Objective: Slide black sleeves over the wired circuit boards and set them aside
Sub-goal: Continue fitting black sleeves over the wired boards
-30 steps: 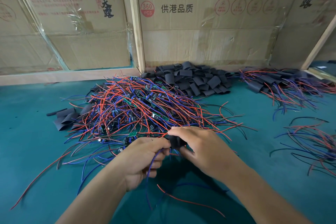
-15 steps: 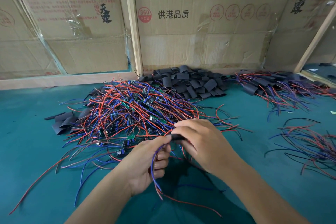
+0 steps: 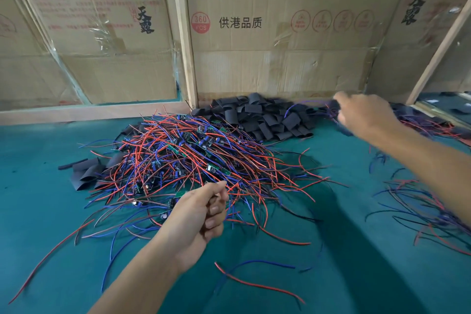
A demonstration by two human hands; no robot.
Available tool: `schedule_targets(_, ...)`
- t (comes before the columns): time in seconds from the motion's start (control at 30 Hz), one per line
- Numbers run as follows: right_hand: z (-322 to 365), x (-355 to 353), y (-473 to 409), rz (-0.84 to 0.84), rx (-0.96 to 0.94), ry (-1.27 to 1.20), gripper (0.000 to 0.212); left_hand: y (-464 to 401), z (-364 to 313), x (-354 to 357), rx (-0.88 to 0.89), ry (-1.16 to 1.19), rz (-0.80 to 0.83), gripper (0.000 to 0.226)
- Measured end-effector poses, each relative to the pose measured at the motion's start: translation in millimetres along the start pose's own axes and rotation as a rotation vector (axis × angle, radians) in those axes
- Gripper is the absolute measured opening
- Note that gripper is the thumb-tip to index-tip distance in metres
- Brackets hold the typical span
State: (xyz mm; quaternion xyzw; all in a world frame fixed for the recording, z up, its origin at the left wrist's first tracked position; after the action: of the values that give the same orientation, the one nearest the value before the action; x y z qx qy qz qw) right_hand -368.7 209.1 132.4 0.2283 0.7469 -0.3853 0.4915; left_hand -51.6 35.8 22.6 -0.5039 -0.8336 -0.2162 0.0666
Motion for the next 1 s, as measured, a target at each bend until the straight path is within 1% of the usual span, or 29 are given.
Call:
schedule_targets(0.07, -26.1, 3.0, -18.4, -0.04, 0.072, 0.001, 0.024, 0.5, 0.7, 0.0, 0.008, -0.01, 0.01, 0.031)
schedule_targets(0.1, -38.7, 5.3, -26.2, -0.05, 0.115, -0.004, 0.027, 0.7, 0.3, -0.4, 0.011, -0.015, 0.013, 0.031)
schedule_targets(0.13, -49.1, 9.0, -31.8, -0.04, 0.168, -0.003, 0.036, 0.7, -0.3, -1.1, 0.015, -0.022, 0.018, 0.03)
schedule_targets(0.2, -56.6, 21.7, -39.4, 0.09, 0.275, 0.017, 0.059, -0.1, -1.1, -2.9, 0.02, -0.027, 0.024, 0.028)
schedule_targets(0.23, -51.0, 29.7, -40.7, 0.169, 0.298, 0.007, 0.064, -0.4, -1.3, -3.9, 0.018, -0.028, 0.025, 0.028)
schedule_targets(0.27, -39.2, 37.1, -40.9, 0.217, 0.284, -0.026, 0.06, -0.3, -0.8, -4.5, 0.017, -0.029, 0.029, 0.028)
schedule_targets(0.33, -2.3, 49.1, -40.8, 0.247, 0.169, -0.14, 0.045, -0.5, 0.7, -4.1, 0.019, -0.029, 0.045, 0.029)
schedule_targets(0.4, 39.0, 57.8, -39.0, 0.269, 0.073, -0.283, 0.034, -0.7, 1.6, -3.3, 0.023, -0.03, 0.057, 0.029)
schedule_targets(0.47, 72.3, 65.9, -39.8, 0.289, 0.046, -0.385, 0.027, -1.1, 1.7, -2.7, 0.03, -0.035, 0.071, 0.029)
schedule_targets(0.57, 106.0, 76.5, -45.1, 0.279, 0.119, -0.503, 0.038, -0.9, 1.1, -2.1, 0.037, -0.031, 0.086, 0.028)
schedule_targets(0.67, 131.4, 84.1, -48.5, 0.241, 0.174, -0.497, 0.046, -0.1, 1.4, -2.2, 0.033, -0.032, 0.093, 0.028)
schedule_targets(0.7, 135.8, 85.2, -48.5, 0.211, 0.203, -0.481, 0.049, -0.1, 1.8, -2.6, 0.034, -0.033, 0.092, 0.028)
schedule_targets(0.8, 132.3, 81.3, -49.7, 0.033, 0.286, -0.447, 0.06, -0.2, 1.3, -2.4, 0.048, -0.043, 0.101, 0.027)
schedule_targets(0.87, 128.5, 82.5, -53.5, -0.031, 0.239, -0.42, 0.051, -0.5, 0.5, -1.6, 0.054, -0.052, 0.103, 0.025)
schedule_targets(0.93, 129.0, 90.0, -57.4, 0.018, 0.105, -0.438, 0.042, -0.8, 0.4, -1.3, 0.054, -0.06, 0.104, 0.025)
schedule_targets(1.0, 133.0, 97.2, -57.0, 0.077, -0.013, -0.468, 0.04, -1.1, 0.6, -1.4, 0.056, -0.062, 0.106, 0.026)
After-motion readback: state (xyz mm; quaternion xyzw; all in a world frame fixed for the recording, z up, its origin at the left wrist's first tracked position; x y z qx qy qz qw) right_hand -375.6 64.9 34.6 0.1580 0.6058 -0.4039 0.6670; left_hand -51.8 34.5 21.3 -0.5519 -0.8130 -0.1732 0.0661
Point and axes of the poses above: each hand's wrist, its own y-axis away from the middle knuckle, its own x-axis out of the palm, z = x × y, the point moved 4 cm from there along -y, towards the middle knuckle, and after that the axes turned 3 degrees about -y, right-handed, at the moved point
